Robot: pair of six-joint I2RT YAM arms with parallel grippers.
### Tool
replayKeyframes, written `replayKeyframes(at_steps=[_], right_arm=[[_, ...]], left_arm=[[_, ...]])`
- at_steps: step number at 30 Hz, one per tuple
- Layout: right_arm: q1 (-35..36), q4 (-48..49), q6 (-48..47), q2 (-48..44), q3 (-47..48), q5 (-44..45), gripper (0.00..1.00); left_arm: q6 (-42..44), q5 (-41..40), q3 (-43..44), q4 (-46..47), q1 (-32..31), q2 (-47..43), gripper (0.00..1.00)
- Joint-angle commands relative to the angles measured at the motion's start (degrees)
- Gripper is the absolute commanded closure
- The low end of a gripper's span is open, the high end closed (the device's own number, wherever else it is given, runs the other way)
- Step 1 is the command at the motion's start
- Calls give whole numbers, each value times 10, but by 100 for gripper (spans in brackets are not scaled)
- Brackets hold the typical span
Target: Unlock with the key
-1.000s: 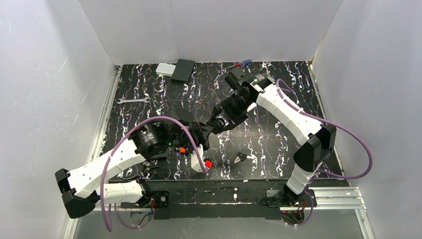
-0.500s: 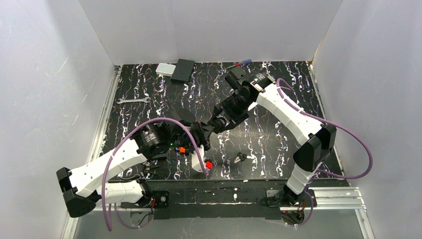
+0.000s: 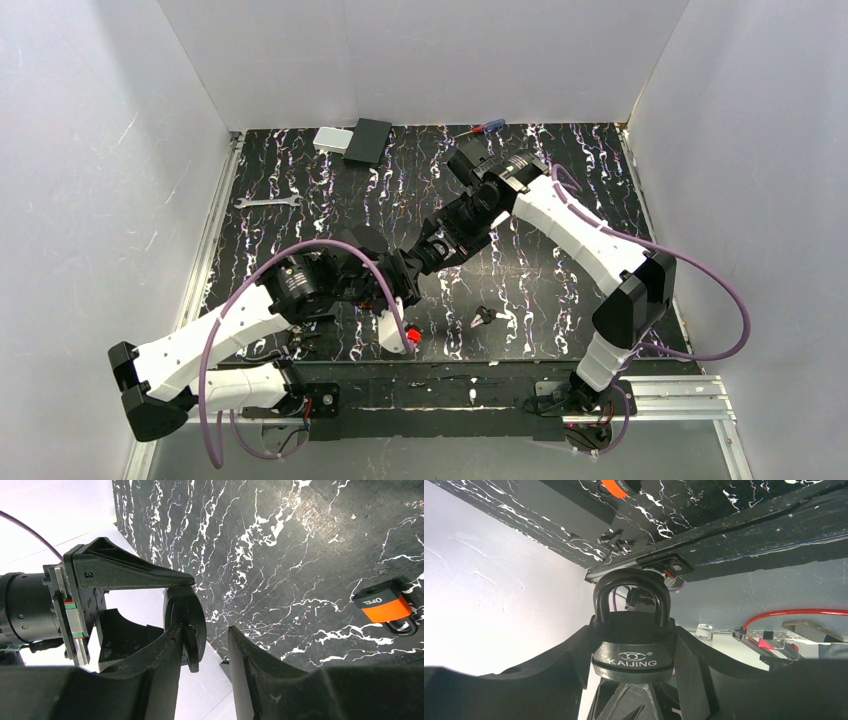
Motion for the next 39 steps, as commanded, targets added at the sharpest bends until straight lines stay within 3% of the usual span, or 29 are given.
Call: replayKeyframes(at_steps=[1,5,9,14,20,24,29,32,39], right_arm=[[-10,25,8,-47,-2,-22,99],[-31,32,-6,-54,-12,-6,99],[-62,30,-54,-50,-3,28,99],[-89,35,-111,-49,10,65,99],[-91,24,-184,-28,82,131,99],[-91,28,-199,-28,85,138,99],[-91,78,-204,-47,85,127,99],[-91,111,-200,-64,77,122,99],[-91,193,-178,-119,26,115,99]], left_arm=[[-41,11,0,-27,-2,-27,62],[-92,33,10,-24,-2,-45,54],[-210,35,20,6,-2,-64,48],[-472,-44,39,113,-2,-73,42],[-851,-245,132,150,-2,-29,31],[-1048,-267,166,144,1,-1,20],[-1268,-241,113,224,40,-11,24],[-1355,-204,81,261,78,-13,26],[-1423,-134,36,345,126,7,30]])
